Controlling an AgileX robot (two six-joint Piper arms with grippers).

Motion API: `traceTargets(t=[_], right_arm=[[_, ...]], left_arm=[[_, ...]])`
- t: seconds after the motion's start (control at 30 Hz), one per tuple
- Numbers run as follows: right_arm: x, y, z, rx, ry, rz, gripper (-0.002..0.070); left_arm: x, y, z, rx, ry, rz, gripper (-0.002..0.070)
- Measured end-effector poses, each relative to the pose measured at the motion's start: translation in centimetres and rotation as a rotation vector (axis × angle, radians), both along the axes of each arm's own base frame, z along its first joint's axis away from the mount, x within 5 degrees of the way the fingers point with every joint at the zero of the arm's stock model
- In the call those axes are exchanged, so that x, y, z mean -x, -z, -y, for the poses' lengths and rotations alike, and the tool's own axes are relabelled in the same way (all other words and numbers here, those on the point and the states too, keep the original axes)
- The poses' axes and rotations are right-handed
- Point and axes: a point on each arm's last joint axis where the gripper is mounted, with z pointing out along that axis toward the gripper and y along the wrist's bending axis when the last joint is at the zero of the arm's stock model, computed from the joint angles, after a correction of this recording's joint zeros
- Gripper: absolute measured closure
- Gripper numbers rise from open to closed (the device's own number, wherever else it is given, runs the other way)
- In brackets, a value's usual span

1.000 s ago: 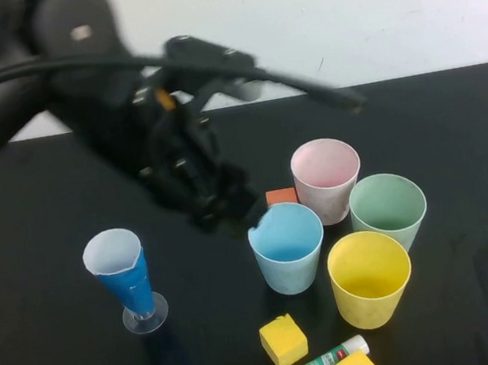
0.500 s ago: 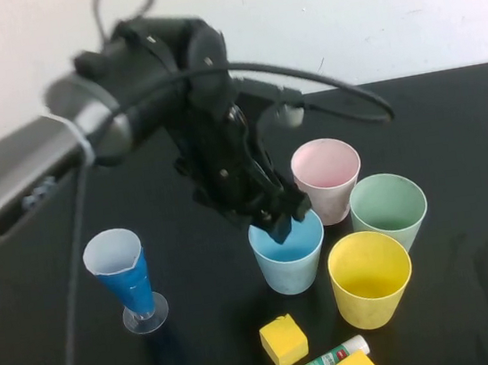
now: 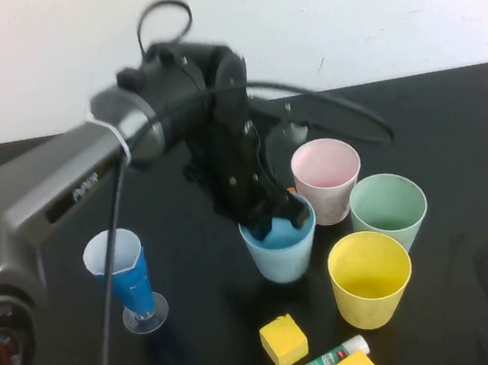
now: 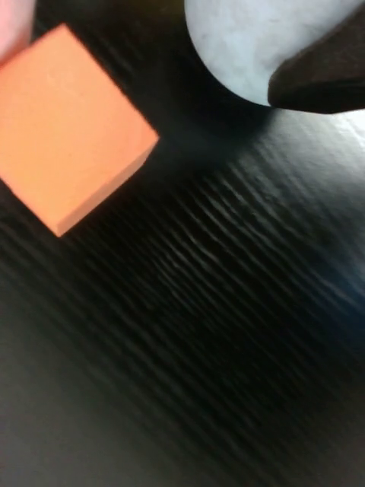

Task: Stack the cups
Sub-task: Pick up the blue cup, then place the blue cup on the yellow cup

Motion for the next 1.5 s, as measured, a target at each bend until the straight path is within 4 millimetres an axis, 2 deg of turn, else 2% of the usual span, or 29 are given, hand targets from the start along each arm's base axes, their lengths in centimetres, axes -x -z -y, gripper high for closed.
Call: traceTargets(t=[0.2,0.37,0.47,0.63,0.83,1.03,1.3,1.5], right_arm=[[0.0,0.0,0.0,0.000,0.000,0.000,0.0678],[0.0,0.0,0.0,0.000,0.000,0.000,0.0678],[0.0,0.0,0.0,0.000,0.000,0.000,0.0678],[0.0,0.0,0.0,0.000,0.000,0.000,0.0678],[0.0,0.0,0.0,-0.002,0.000,0.000,0.0678],[0.0,0.0,0.0,-0.002,0.000,0.000,0.0678],[0.0,0.0,0.0,-0.002,0.000,0.000,0.0678],[0.0,0.0,0.0,-0.008,0.001,0.001,0.0678]], left_arm=[[1.1,-6.6,-1.0,0.033,0.006,0.108,0.0656],[4.5,-11.8,-1.2,0.101,0.043,0.198,0.0656],[6.5,-13.4,-0.2,0.128,0.101,0.227,0.0656],[8.8,-12.9,2.8,0.128,0.226,0.214,0.0656],[8.3,-9.9,5.0,0.062,0.273,0.170,0.0656],[7.2,-7.0,6.0,0.008,0.276,0.122,0.0657],[6.8,-5.7,6.4,-0.010,0.279,0.102,0.0653],[6.6,-5.5,6.6,-0.002,0.278,0.113,0.0564]])
